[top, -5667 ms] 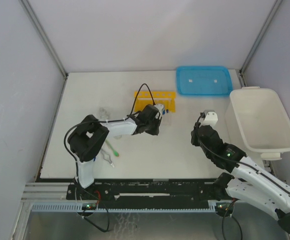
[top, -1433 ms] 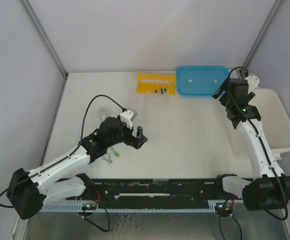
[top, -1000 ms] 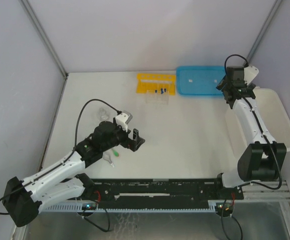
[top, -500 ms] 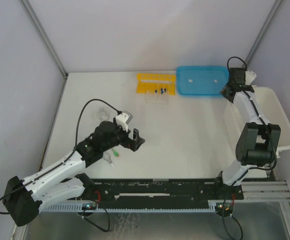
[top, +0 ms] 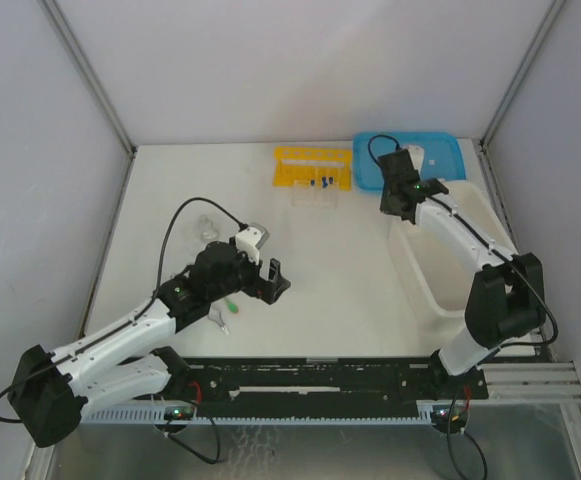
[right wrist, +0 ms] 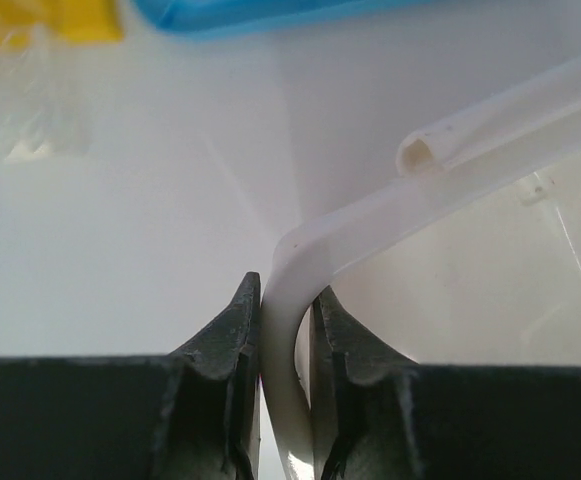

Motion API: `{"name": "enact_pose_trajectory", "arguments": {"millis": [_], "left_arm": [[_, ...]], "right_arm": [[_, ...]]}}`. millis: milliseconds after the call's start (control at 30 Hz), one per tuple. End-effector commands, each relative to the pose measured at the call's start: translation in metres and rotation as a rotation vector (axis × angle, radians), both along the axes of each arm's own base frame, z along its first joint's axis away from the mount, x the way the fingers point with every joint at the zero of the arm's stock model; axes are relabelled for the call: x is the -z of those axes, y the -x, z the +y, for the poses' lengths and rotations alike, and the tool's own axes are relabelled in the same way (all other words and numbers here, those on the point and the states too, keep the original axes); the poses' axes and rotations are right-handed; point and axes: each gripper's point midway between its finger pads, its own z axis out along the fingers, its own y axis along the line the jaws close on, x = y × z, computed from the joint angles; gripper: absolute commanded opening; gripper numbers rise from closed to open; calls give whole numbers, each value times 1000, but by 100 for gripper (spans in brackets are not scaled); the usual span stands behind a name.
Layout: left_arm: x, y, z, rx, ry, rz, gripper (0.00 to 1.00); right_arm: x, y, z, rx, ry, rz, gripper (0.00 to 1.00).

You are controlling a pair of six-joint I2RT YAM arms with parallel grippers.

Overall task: Organize the chemistry lab equipment
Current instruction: Move the storage box to the center of the board.

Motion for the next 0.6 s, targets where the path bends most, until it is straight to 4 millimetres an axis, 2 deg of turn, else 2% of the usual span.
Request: {"name": "enact_pose_trajectory", "arguments": {"millis": [0,133,333,433,567], "left_arm": [[-17,-4,-4,-6,27,-21,100],[-15,-5,-2,-16,11,-18,100],[-17,-7,3,-41,-8,-17,100],[-18,-8,8,-63,-15,-21,100],[-16,-10,19,-118,-33,-25,100]], "right_arm": [[-22,28,26,-60,-39,-66,0],[-17,63,59,-228,-26,-65,0],[-16,111,124,-513,56,-90,1],[-10,130,150,-618,89,-103,1],[-9,140,171,-700,105,-136,1]]}}
